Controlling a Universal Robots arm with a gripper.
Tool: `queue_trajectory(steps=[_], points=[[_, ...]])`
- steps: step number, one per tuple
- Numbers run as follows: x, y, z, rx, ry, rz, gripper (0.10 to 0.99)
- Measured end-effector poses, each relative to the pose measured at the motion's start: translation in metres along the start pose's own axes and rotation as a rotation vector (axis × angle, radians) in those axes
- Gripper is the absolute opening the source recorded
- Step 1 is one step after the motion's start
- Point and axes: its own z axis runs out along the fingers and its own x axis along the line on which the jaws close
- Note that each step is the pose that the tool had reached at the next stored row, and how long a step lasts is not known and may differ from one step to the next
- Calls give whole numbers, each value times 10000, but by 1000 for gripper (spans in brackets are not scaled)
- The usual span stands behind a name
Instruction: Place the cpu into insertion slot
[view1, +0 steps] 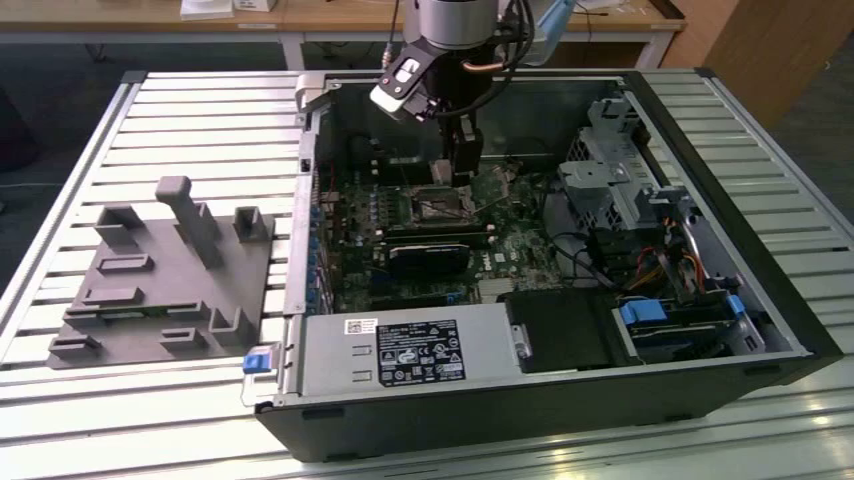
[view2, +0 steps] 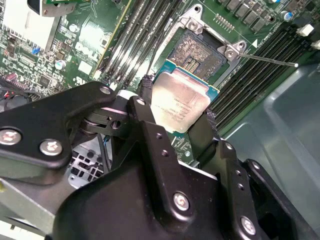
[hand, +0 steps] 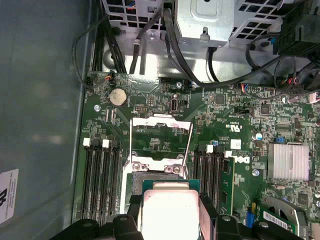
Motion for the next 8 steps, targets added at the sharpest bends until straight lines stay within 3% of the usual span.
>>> queue_trajectory(steps=[8], points=[[9, -36, 84, -3, -1, 0, 537]])
